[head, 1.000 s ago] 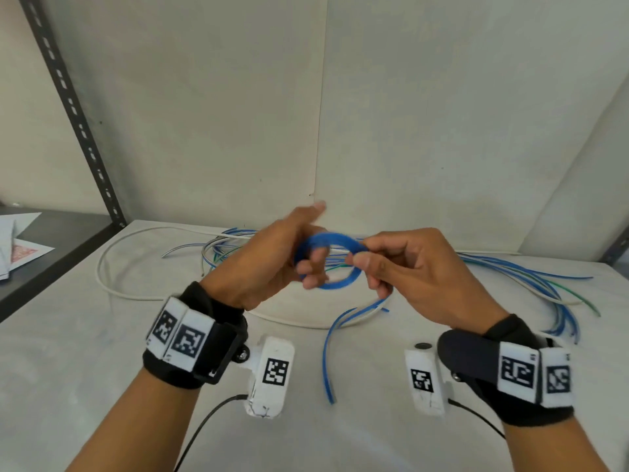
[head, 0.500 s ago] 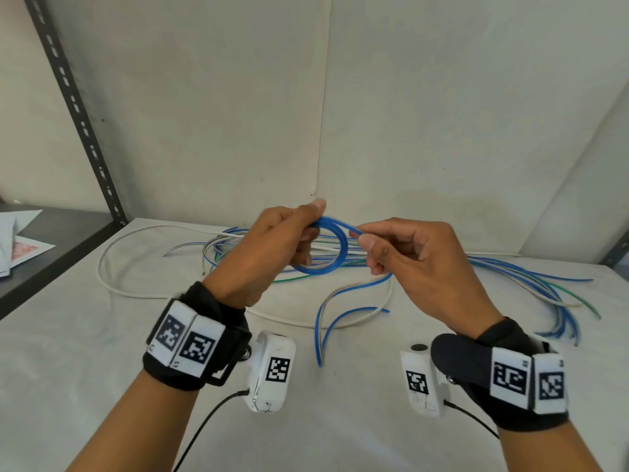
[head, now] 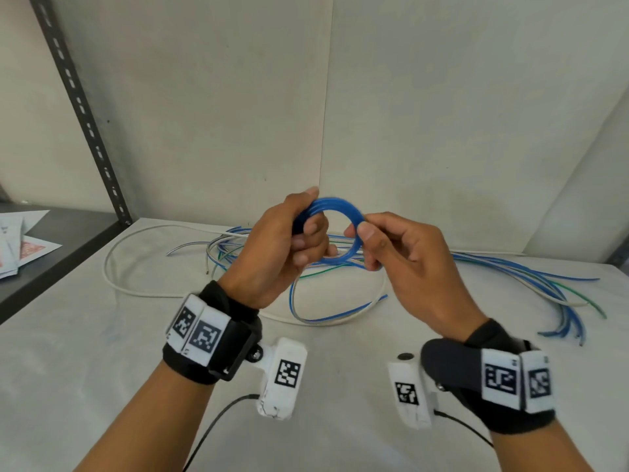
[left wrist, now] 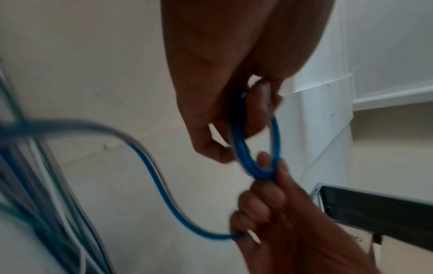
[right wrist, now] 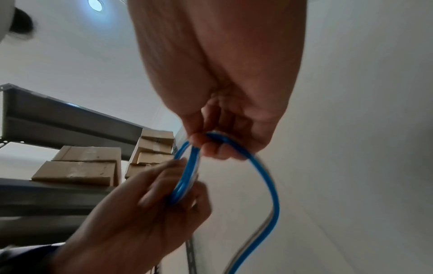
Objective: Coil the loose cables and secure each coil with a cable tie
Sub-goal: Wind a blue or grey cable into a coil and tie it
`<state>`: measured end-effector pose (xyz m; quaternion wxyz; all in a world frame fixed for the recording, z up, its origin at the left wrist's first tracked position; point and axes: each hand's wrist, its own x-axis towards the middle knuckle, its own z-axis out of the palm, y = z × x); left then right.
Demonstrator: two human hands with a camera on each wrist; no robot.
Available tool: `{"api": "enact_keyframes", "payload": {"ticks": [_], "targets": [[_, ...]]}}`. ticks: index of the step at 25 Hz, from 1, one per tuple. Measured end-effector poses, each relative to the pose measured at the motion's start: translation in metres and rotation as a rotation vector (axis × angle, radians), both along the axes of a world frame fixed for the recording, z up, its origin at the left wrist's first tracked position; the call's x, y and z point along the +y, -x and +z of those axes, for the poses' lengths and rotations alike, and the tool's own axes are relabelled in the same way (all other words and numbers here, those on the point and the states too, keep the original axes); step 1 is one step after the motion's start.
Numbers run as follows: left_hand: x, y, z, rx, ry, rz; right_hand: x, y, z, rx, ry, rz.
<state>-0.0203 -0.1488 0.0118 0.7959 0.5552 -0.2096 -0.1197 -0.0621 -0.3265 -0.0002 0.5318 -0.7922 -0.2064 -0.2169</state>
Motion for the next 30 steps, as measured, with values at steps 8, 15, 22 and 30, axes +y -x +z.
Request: {"api": "enact_keyframes", "payload": {"ticks": [8, 15, 22, 30], "targets": [[0.002, 0.007, -0.003, -0.33, -0.538, 0.032, -0.014, 0.007, 0.004, 0.011, 0.416, 0.054], [0.003, 0.001, 0.003, -0.085, -0.052, 0.126, 0.004, 0.005, 0.001, -0.16, 0.151, -0.074], [-0.011, 0.005, 0.001, 0.033, 0.165, 0.116, 0.021, 0.009, -0.003, -0.086, -0.084, -0.096], [0.019, 0.005, 0.003, -0.425, -0.332, 0.026, -0.022, 0.01, 0.012, 0.066, 0.151, 0.062]]}}
